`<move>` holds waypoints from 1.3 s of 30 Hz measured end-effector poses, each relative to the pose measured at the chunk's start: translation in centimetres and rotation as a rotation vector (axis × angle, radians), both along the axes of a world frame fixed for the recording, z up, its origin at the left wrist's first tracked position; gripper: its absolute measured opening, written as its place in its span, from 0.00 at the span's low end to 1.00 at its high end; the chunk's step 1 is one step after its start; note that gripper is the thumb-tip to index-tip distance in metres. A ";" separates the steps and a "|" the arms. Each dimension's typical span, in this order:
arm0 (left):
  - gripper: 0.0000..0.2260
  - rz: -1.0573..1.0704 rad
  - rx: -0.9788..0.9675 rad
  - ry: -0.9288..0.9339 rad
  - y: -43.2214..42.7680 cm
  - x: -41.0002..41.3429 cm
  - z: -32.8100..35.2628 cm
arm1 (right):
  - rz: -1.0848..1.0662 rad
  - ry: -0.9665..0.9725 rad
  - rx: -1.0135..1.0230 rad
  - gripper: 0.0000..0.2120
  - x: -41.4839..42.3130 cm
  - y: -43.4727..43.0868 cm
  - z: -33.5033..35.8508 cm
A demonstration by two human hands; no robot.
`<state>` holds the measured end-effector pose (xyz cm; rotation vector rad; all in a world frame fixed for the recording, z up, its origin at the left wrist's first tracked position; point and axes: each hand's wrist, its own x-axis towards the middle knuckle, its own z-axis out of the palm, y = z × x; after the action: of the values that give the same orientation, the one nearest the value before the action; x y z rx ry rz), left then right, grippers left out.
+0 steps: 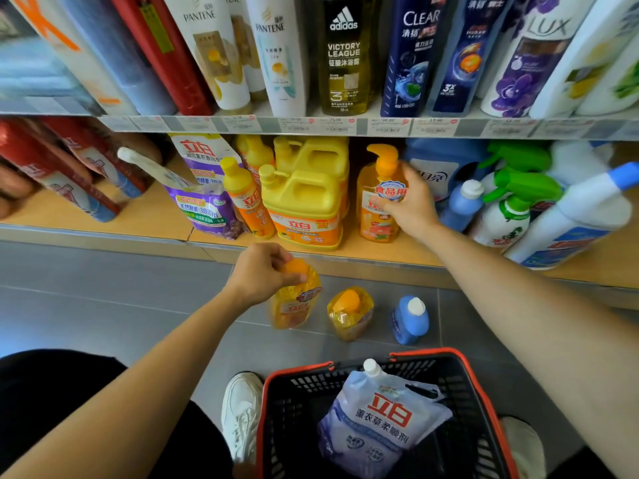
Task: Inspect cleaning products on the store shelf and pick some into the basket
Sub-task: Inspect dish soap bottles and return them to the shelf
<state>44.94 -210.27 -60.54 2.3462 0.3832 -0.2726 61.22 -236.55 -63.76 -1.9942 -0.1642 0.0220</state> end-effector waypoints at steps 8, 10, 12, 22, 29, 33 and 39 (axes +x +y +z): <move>0.14 -0.211 -0.146 -0.177 -2.2 1.4 6.5 | 0.227 0.345 -0.267 0.47 1.7 -1.4 2.6; 0.13 -0.256 -0.179 -0.215 -3.5 2.2 7.9 | 0.309 0.361 -0.248 0.38 -1.0 -2.4 3.4; 0.13 -0.303 -0.220 -0.240 -4.7 3.0 9.1 | 0.444 0.340 -0.209 0.42 -4.4 -3.0 4.2; 0.15 -0.387 -0.466 -0.333 -8.0 4.4 10.5 | 0.350 0.011 0.119 0.45 -10.2 -2.5 5.5; 0.19 -0.347 -0.281 -0.293 -6.2 5.4 6.8 | 0.213 0.008 0.032 0.40 -8.8 -2.3 3.8; 0.16 -0.288 -0.099 -0.128 -4.8 4.8 2.1 | 0.104 0.017 0.005 0.39 -6.8 -2.7 2.9; 0.18 -0.419 -0.053 0.311 -5.9 1.8 -5.3 | 0.014 0.002 -0.007 0.38 -3.8 -2.5 1.6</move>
<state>46.70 -216.18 -65.85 2.3159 0.0218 -0.8424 57.38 -239.05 -62.14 -1.9998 -0.1773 0.0337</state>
